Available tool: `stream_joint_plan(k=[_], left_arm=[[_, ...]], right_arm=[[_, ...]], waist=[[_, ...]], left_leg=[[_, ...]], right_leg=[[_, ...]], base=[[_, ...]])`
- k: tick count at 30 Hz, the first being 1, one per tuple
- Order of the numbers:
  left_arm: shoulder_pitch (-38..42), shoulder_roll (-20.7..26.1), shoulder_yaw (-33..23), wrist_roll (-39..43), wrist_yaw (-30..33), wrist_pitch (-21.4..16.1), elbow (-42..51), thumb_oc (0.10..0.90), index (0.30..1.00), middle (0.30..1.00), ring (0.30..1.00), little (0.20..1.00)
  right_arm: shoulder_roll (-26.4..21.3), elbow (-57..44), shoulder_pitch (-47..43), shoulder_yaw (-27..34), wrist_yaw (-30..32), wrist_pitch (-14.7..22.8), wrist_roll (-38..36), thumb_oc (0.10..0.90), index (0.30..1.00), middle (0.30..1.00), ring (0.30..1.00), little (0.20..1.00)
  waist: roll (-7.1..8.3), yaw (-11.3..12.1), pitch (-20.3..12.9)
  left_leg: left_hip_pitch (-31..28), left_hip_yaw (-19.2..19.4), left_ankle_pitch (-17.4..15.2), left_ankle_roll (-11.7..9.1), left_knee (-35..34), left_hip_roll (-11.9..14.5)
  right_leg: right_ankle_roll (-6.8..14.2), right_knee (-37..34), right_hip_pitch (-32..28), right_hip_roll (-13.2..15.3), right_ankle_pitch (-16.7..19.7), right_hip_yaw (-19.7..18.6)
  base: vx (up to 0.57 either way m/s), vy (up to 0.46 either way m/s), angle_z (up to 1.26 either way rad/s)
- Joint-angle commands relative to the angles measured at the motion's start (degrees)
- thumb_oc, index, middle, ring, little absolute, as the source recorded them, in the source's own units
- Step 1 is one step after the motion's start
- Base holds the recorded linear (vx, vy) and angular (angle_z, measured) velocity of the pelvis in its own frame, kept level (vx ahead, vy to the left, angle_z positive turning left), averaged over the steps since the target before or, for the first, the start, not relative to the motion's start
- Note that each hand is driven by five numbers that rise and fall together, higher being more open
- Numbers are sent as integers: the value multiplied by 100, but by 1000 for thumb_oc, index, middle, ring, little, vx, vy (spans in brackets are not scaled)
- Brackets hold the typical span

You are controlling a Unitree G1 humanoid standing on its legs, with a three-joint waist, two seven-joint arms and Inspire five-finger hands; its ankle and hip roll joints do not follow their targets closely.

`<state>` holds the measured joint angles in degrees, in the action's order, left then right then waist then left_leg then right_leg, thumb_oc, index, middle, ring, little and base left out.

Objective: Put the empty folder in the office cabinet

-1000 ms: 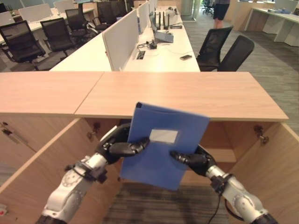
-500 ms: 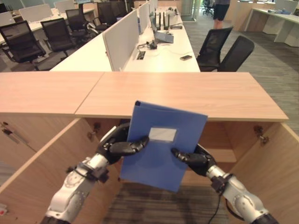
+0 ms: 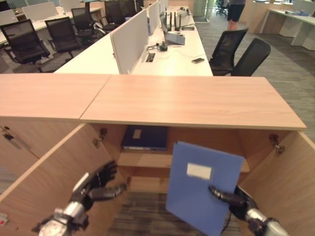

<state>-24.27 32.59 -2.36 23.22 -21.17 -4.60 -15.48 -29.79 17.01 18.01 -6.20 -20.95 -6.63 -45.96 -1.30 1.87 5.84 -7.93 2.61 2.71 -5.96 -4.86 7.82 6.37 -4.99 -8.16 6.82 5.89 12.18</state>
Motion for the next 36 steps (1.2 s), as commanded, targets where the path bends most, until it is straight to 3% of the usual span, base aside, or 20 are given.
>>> stream_joint_plan(k=[1, 5, 6, 8, 12, 14, 15, 17, 20, 21, 23, 24, 26, 30, 36], left_arm=[[793, 193, 171, -800, -162, -481, 288, 800, 900, 900, 900, 900], [752, -30, 653, -1417, -101, -422, -673, 800, 900, 900, 900, 900], [870, -272, 949, -1663, 83, -348, -1392, 800, 900, 900, 900, 900], [1029, -517, 1210, -1911, 322, -362, -2064, 800, 900, 900, 900, 900], [1326, -826, 1574, -1968, 633, -347, -2894, 800, 900, 900, 900, 900], [1526, -984, 1840, -1913, 817, -348, -3260, 800, 900, 900, 900, 900], [1692, -1018, 2104, -1772, 972, -352, -3354, 800, 900, 900, 900, 900], [1916, -967, 2377, -1600, 1049, -360, -3414, 800, 900, 900, 900, 900], [2185, -826, 2718, -1488, 1084, -363, -3349, 800, 900, 900, 900, 900], [2229, -826, 2740, -1479, 1082, -356, -3340, 800, 900, 900, 900, 900], [2254, -701, 2835, -1450, 1067, -362, -3257, 800, 900, 900, 900, 900], [2265, -594, 2883, -1341, 1033, -357, -3199, 800, 900, 900, 900, 900], [2289, -512, 2917, -1302, 1021, -358, -3160, 800, 900, 900, 900, 900], [2269, -372, 3064, -1337, 983, -379, -3030, 800, 900, 900, 900, 900], [2210, -240, 3094, -1162, 1023, -390, -2892, 800, 900, 900, 900, 900]], right_arm=[[384, -349, -970, -246, -529, 269, -93, 400, 300, 300, 300, 300], [741, 423, -1077, -261, -226, 347, -121, 400, 300, 300, 300, 300], [1186, 1058, -1380, -105, 160, 531, -574, 400, 300, 300, 300, 300], [1530, 1492, -1668, 78, 534, 779, -1015, 400, 300, 300, 300, 300], [1783, 1934, -2358, 379, 1050, 1176, -1759, 400, 300, 300, 300, 300], [1897, 2511, -3145, 655, 1386, 1543, -2275, 400, 300, 300, 300, 300], [1819, 3089, -4061, 1079, 1756, 1909, -2836, 400, 300, 300, 300, 300], [1430, 3739, -5152, 1712, 2058, 2276, -3461, 400, 300, 300, 300, 300], [755, 4485, -6228, 2274, 2364, 2596, -4086, 400, 300, 300, 300, 300], [695, 4551, -6293, 2289, 2351, 2585, -4105, 400, 300, 300, 300, 300], [188, 4974, -6711, 2404, 2559, 2631, -4213, 400, 300, 300, 300, 300], [-318, 5307, -6958, 2470, 2683, 2619, -4264, 400, 300, 300, 300, 300], [-638, 5475, -7153, 2428, 2786, 2614, -4227, 400, 300, 300, 300, 300], [-996, 5597, -7543, 2324, 2890, 2607, -4271, 400, 300, 300, 300, 300], [-1207, 5618, -8101, 2070, 3013, 2673, -4304, 400, 300, 300, 300, 300]], waist=[[142, 37, -54], [114, 48, -33], [88, 54, -20], [57, 72, 17], [-3, 149, 139], [-62, 258, 259], [-145, 394, 425], [-292, 530, 648], [-490, 697, 859], [-494, 713, 849], [-578, 817, 848], [-637, 909, 808], [-700, 944, 808], [-840, 1031, 855], [-1044, 1140, 998]], left_leg=[[-59, 42, -339, -53, -14, -61], [-2, 22, -330, -42, -14, -69], [27, 7, -313, -37, -14, -72], [46, 1, -311, -37, -14, -67], [176, -37, -285, -50, -14, -64], [334, -111, -242, -50, -14, -71], [546, -204, -178, -41, 4, -88], [839, -324, -104, -26, 64, -103], [1357, -488, -57, 3, 344, -111], [1436, -506, -67, 4, 390, -121], [1684, -601, -48, 1, 488, -140], [1843, -685, -66, -28, 500, -158], [1919, -732, -45, -44, 482, -172], [2065, -760, -55, -61, 523, -195], [2614, -746, -243, -71, 1131, -321]], right_leg=[[231, 183, -153, 201, -662, 33], [229, 192, -115, 190, -675, 65], [225, 203, -99, 184, -681, 75], [221, 209, -74, 176, -692, 97], [221, 198, 25, 156, -701, 124], [219, 230, 154, 155, -715, 161], [212, 348, 370, 155, -744, 224], [205, 628, 701, 204, -818, 286], [185, 1224, 1282, 355, -956, 358], [185, 1293, 1363, 374, -984, 364], [199, 1478, 1565, 458, -1056, 440], [229, 1584, 1674, 528, -1186, 524], [244, 1626, 1760, 561, -1218, 568], [253, 1723, 1897, 623, -1282, 563], [198, 2282, 2449, 747, -1449, 384]], base=[[-33, 10, 1], [-22, 5, 12], [2, 1, 16], [2, -2, 8], [-16, -5, 3], [-132, -23, 13], [-189, -25, 15], [-210, -1, 22], [-151, 28, 45], [-96, 25, 21], [20, -10, 26], [32, -19, 37], [27, -20, 31], [29, -17, 13], [-1, -1, 1]])
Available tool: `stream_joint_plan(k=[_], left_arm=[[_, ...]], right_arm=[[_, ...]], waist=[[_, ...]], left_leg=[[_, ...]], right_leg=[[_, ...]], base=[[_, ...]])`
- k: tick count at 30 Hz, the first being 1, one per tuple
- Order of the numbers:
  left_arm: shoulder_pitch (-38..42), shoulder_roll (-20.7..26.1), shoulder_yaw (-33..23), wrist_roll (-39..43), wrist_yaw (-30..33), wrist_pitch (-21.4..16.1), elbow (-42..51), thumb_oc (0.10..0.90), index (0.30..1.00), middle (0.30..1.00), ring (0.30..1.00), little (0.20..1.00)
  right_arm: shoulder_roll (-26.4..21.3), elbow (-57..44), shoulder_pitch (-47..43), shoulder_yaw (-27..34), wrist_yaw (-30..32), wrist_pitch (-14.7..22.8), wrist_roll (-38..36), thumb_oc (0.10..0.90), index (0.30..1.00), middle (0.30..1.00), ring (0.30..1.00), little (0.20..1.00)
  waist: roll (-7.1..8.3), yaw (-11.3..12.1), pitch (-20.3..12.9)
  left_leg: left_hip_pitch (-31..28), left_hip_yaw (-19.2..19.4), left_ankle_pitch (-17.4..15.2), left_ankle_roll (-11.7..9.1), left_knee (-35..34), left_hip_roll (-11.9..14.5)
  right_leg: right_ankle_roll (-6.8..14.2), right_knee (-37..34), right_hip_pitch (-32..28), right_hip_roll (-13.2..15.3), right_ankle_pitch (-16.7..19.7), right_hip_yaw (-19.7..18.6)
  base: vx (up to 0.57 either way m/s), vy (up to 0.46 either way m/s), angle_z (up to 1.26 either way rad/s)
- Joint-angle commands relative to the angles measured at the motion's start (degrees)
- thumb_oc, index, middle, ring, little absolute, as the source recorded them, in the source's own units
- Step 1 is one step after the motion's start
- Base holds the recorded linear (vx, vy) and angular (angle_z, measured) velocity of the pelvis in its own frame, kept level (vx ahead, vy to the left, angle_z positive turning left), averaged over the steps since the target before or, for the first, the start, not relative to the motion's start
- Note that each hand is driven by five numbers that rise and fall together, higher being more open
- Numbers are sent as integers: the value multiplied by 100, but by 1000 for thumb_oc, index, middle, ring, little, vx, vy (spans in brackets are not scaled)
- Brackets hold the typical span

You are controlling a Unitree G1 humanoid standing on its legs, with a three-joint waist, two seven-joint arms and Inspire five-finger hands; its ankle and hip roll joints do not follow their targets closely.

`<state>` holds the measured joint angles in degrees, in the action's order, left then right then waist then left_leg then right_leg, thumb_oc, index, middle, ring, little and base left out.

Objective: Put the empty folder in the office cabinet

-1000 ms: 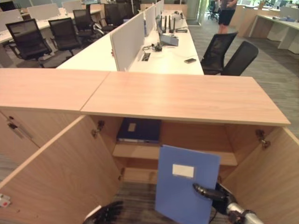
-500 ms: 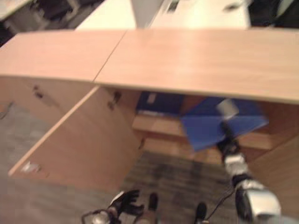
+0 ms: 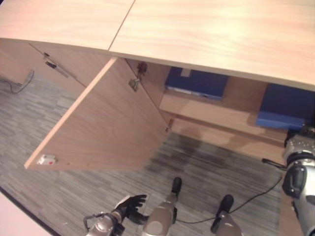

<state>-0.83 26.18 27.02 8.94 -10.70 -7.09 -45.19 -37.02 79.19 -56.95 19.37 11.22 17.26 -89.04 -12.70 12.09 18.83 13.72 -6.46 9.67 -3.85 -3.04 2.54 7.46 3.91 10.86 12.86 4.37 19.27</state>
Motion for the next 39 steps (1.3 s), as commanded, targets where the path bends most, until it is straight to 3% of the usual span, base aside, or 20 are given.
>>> stream_joint_plan(k=[1, 7, 8, 9, 11, 19, 39], left_arm=[[-131, 414, 115, 354, 44, -143, 54, 800, 900, 900, 900, 900], [-124, 479, 40, 738, 221, -203, 86, 800, 900, 900, 900, 900], [-125, 501, 46, 777, 248, -216, 101, 800, 900, 900, 900, 900], [-100, 511, 66, 820, 269, -219, 112, 800, 900, 900, 900, 900], [-71, 551, 92, 927, 331, -253, 199, 800, 900, 900, 900, 900], [-53, 566, 62, 1186, 435, -237, 318, 800, 900, 900, 900, 900], [-132, 628, -55, 1346, 420, -214, 372, 800, 900, 900, 900, 900]], right_arm=[[-590, -540, -767, -580, -137, 310, 54, 400, 300, 300, 300, 300], [-811, -495, -1337, -899, 36, 373, 170, 400, 300, 300, 300, 300], [-855, -490, -1445, -973, 65, 367, 201, 400, 300, 300, 300, 300], [-923, -479, -1596, -1064, 89, 362, 233, 400, 300, 300, 300, 300], [-1082, -460, -1826, -1270, 185, 386, 375, 400, 300, 300, 300, 300], [-1227, -517, -2364, -1746, 387, 433, 661, 400, 300, 300, 300, 300], [-1534, -576, -2816, -2140, 493, 514, 769, 400, 300, 300, 300, 300]], waist=[[35, 161, -275], [-96, 253, -271], [-136, 273, -219], [-137, 261, -254], [-157, 258, -239], [-157, 240, -248], [-328, 253, -189]], left_leg=[[682, 142, -1006, -280, 1175, 139], [1377, 81, -1333, -259, 1825, -45], [1551, 137, -1247, -243, 1949, -66], [1657, 91, -1435, -253, 2075, -102], [1981, 93, -1469, -250, 2263, -159], [2629, 101, -1527, -215, 2549, -240], [2762, 85, -1327, -274, 2169, -269]], right_leg=[[56, 1635, 816, 180, -1385, -381], [-12, 2555, 1700, 255, -1817, -737], [-49, 2697, 1889, 298, -1740, -692], [-24, 2920, 2043, 318, -1960, -828], [-34, 3208, 2397, 393, -2076, -913], [-57, 3766, 3180, 437, -2206, -1074], [13, 3819, 3514, 443, -2242, -1124]], base=[[0, 0, 0], [6, -1, 4], [78, 1, 5], [0, 0, 0], [13, 6, 7], [-27, 4, 0], [0, 0, 0]])
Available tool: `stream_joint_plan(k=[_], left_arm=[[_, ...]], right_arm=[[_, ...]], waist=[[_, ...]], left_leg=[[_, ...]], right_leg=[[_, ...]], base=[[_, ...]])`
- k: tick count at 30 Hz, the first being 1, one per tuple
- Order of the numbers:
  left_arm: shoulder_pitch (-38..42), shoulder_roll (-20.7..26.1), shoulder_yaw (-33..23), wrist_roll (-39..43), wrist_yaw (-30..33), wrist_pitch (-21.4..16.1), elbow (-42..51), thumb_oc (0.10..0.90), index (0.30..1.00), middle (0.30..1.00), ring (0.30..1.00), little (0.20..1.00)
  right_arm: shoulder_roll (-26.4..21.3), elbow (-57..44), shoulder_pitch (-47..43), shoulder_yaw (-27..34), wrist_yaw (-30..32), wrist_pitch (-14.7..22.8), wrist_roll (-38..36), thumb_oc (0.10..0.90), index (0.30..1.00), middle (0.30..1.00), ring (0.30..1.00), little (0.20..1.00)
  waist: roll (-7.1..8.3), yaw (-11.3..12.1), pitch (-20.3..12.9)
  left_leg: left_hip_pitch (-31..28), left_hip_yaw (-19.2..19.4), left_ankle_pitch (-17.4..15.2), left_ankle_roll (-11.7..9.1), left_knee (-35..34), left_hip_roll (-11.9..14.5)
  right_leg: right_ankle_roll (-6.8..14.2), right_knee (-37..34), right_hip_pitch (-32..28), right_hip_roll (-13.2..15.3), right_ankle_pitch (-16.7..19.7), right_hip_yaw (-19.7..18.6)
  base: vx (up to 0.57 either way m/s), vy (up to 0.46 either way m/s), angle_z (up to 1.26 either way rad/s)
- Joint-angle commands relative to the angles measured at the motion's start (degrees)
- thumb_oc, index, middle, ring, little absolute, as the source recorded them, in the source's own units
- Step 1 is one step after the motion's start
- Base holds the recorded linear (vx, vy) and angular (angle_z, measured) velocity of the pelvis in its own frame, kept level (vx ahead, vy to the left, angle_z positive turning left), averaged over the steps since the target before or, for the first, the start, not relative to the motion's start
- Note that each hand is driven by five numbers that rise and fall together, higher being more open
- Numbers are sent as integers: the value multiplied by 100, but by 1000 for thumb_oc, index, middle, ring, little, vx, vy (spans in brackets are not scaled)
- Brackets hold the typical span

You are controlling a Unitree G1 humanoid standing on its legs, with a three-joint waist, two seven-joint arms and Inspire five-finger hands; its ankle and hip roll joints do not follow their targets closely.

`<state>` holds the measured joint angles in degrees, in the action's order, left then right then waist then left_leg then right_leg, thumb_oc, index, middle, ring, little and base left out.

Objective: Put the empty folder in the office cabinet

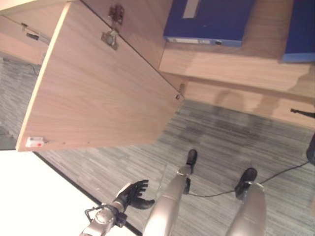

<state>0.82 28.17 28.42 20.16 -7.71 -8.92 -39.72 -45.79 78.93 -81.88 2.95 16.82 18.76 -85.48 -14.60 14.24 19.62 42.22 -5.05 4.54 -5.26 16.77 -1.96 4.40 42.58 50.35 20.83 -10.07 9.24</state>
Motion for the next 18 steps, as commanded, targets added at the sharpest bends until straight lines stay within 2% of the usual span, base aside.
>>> stream_joint_plan(k=[1, 2, 3, 4, 6, 9, 10, 18], left_arm=[[-298, 430, -187, 228, 123, -30, -176, 800, 900, 900, 900, 900], [-302, 423, -178, 228, 122, -31, -176, 800, 900, 900, 900, 900], [-311, 433, -168, 216, 118, -34, -165, 800, 900, 900, 900, 900], [-313, 451, -171, 209, 129, -40, -162, 800, 900, 900, 900, 900], [-313, 458, -171, 195, 147, -39, -174, 800, 900, 900, 900, 900], [-275, 504, -150, 104, 281, -46, -232, 800, 900, 900, 900, 900], [-255, 516, -109, 34, 353, -40, -256, 800, 900, 900, 900, 900], [-223, 497, -21, -188, 595, -23, -446, 800, 900, 900, 900, 900]], right_arm=[[-657, -546, -348, -501, -57, 370, 403, 400, 300, 300, 300, 300], [-657, -540, -360, -503, -43, 372, 404, 400, 300, 300, 300, 300], [-661, -532, -371, -504, -35, 366, 407, 527, 491, 491, 491, 491], [-667, -519, -387, -516, -18, 367, 420, 800, 900, 900, 900, 900], [-689, -470, -415, -529, 16, 351, 426, 800, 900, 900, 900, 900], [-784, -128, -630, -672, 352, 194, 657, 800, 900, 900, 900, 900], [-828, 122, -728, -748, 585, 41, 822, 800, 900, 900, 900, 900], [-541, 456, -964, -1010, 1027, -414, 1045, 800, 900, 900, 900, 900]], waist=[[-136, 34, -265], [-129, 31, -268], [-131, 28, -265], [-120, 20, -259], [-114, 15, -259], [-57, -16, -258], [-18, -46, -263], [112, -118, -253]], left_leg=[[-83, -59, -817, -131, 188, 180], [-83, -62, -822, -132, 187, 181], [-78, -60, -827, -131, 188, 176], [-72, -66, -833, -129, 199, 173], [-63, -69, -842, -128, 220, 171], [-51, -60, -899, -121, 309, 155], [-44, -64, -915, -120, 322, 159], [-192, -27, -857, -121, 79, 193]], right_leg=[[321, -32, -424, -355, -802, -121], [323, -33, -428, -356, -808, -124], [322, -32, -436, -361, -816, -127], [321, -13, -426, -367, -819, -132], [323, 16, -411, -364, -819, -138], [302, 95, -404, -363, -853, -151], [293, 107, -395, -369, -853, -155], [257, -74, -501, -455, -797, -130]], base=[[0, 0, 0], [0, 0, 0], [0, 0, 0], [0, 0, 0], [0, 0, 0], [0, 0, 0], [0, 0, 0], [0, -3, -1]])
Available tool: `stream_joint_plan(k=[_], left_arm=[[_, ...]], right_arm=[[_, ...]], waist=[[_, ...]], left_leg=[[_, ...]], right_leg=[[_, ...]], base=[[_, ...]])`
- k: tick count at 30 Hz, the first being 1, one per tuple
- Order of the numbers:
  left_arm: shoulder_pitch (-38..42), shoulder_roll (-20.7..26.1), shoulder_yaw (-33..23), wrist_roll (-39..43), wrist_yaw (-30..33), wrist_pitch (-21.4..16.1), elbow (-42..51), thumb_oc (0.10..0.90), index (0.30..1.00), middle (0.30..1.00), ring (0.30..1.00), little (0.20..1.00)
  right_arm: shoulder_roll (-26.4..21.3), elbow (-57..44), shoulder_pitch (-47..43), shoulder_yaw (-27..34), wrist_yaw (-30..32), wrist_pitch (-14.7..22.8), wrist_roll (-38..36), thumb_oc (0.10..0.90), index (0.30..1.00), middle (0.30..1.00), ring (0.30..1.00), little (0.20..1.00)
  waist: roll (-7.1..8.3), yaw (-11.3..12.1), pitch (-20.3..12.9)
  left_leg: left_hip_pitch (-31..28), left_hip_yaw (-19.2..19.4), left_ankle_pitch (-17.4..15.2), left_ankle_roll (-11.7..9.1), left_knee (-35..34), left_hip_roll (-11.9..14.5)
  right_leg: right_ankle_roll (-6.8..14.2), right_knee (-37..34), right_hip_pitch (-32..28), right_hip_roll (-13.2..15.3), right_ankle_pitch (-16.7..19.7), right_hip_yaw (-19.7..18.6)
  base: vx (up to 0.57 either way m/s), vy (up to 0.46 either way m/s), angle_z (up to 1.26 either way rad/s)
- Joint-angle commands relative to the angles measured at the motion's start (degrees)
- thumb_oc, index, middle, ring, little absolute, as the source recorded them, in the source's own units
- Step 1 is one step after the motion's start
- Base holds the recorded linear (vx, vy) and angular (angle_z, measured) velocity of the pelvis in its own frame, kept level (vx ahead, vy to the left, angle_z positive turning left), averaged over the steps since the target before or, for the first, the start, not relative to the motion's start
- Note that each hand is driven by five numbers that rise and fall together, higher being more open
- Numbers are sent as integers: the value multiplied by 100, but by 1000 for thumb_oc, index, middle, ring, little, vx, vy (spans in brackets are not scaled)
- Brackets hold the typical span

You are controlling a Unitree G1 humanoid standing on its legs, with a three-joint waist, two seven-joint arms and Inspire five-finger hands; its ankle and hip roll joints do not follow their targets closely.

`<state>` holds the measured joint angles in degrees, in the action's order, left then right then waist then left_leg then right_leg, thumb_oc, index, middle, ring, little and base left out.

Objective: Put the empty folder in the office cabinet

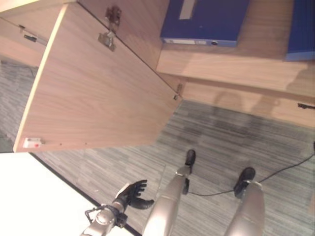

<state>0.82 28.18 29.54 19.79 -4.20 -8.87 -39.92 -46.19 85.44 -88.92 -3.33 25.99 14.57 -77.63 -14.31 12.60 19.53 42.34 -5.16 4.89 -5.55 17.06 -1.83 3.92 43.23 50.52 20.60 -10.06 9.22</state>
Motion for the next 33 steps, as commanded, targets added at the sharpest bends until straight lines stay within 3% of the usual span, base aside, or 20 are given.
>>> stream_joint_plan(k=[1, 5, 8, 10, 12, 18, 33], left_arm=[[-211, 504, -126, -179, 257, -24, -476, 800, 900, 900, 900, 900], [-167, 446, -118, -260, 285, 12, -651, 800, 900, 900, 900, 900], [-137, 405, -195, -329, 324, 44, -886, 800, 900, 900, 900, 900], [-149, 377, -269, -276, 344, 28, -970, 800, 900, 900, 900, 900], [-148, 328, -333, -249, 335, 45, -1028, 800, 900, 900, 900, 900], [-100, 211, -363, -171, 380, 57, -1200, 800, 900, 900, 900, 900], [-78, -211, -262, -132, 583, 47, -1620, 800, 900, 900, 900, 900]], right_arm=[[-512, -92, -299, -424, 134, -112, 305, 800, 900, 900, 900, 900], [-426, 52, -278, -459, 215, -255, 320, 800, 900, 900, 900, 900], [-438, 244, -90, -362, 317, -447, 433, 800, 900, 900, 900, 900], [-366, 163, 40, -277, 340, -429, 462, 800, 900, 900, 900, 900], [-283, 88, 326, -93, 360, -459, 537, 800, 900, 900, 900, 900], [6, 409, 958, 463, 488, -554, 543, 800, 900, 900, 900, 900], [542, 403, 1302, 784, 1063, -316, 567, 800, 900, 900, 900, 900]], waist=[[101, 41, -243], [158, 23, -260], [224, 20, -293], [233, 56, -259], [294, 39, -303], [370, 86, -324], [431, 65, -470]], left_leg=[[-269, -16, -870, -100, -13, 194], [-508, -13, -811, -128, -219, 228], [-946, -75, -706, -172, -551, 319], [-1094, -73, -506, -176, -701, 393], [-1357, -161, -580, -210, -862, 438], [-1709, -226, -363, -226, -1164, 571], [-2203, -257, -65, -277, -1900, 797]], right_leg=[[299, -186, -579, -443, -780, -107], [298, -403, -819, -480, -718, -34], [300, -822, -1317, -554, -615, 105], [281, -1073, -1524, -577, -370, 250], [312, -1272, -1840, -633, -447, 270], [297, -1756, -2357, -716, -177, 526], [295, -2138, -2694, -856, -83, 630]], base=[[-2, -19, -6], [3, -17, -4], [3, -41, -4], [-81, -16, 1], [76, -70, -7], [4, -39, 3], [2, -1, -1]])
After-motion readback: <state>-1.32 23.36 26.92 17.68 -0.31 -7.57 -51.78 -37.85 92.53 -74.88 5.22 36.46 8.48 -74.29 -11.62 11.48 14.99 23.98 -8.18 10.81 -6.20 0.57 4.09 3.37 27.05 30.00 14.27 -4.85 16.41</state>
